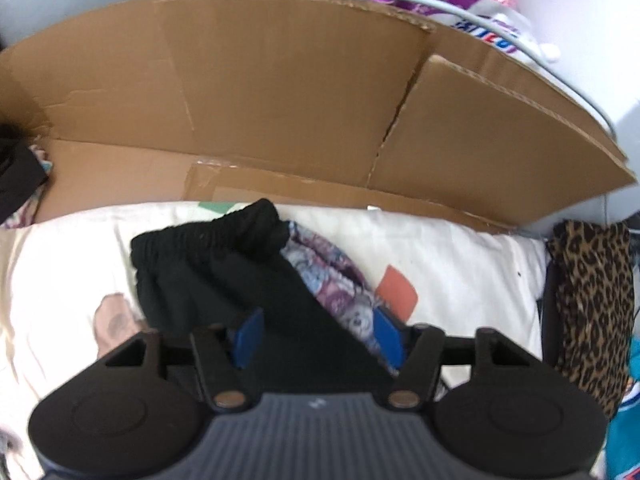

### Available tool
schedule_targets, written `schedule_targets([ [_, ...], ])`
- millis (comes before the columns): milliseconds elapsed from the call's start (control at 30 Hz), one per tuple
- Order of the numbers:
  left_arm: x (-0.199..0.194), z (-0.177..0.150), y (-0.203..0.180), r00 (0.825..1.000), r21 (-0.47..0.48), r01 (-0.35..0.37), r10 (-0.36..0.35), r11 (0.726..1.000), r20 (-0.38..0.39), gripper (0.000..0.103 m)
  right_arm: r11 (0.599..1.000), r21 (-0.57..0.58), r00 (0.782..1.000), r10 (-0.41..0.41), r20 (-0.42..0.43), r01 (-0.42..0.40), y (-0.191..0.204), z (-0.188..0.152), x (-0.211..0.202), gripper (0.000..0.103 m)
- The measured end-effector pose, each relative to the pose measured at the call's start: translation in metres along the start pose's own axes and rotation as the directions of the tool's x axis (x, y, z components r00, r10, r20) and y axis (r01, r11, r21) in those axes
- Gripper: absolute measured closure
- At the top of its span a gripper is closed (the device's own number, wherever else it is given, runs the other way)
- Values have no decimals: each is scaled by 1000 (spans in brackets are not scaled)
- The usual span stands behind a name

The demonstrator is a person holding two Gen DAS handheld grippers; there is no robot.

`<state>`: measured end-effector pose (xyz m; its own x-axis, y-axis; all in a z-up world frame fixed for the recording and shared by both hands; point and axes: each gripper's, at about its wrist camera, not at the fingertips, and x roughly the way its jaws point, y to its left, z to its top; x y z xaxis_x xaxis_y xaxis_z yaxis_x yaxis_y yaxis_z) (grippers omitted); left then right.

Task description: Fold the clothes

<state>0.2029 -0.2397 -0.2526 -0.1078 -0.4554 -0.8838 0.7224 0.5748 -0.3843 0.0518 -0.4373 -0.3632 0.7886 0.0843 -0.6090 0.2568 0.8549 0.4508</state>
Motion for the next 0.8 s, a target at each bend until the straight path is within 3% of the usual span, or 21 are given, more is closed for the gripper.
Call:
schedule_targets([
  [200, 7, 20, 3, 1000, -16, -4, 4, 1000, 27, 42, 1000, -10, 1000, 11, -25, -11, 6, -2, 10, 57],
  [433, 42, 18, -9, 997, -102, -59, 53, 993, -62, 55, 999, -37, 999, 21, -35, -22, 16, -4, 20, 57],
  [800, 67, 18, -8, 996, -187, -68, 57, 980, -62, 59, 998, -60, 998, 22, -55, -25, 17, -3, 24, 57],
])
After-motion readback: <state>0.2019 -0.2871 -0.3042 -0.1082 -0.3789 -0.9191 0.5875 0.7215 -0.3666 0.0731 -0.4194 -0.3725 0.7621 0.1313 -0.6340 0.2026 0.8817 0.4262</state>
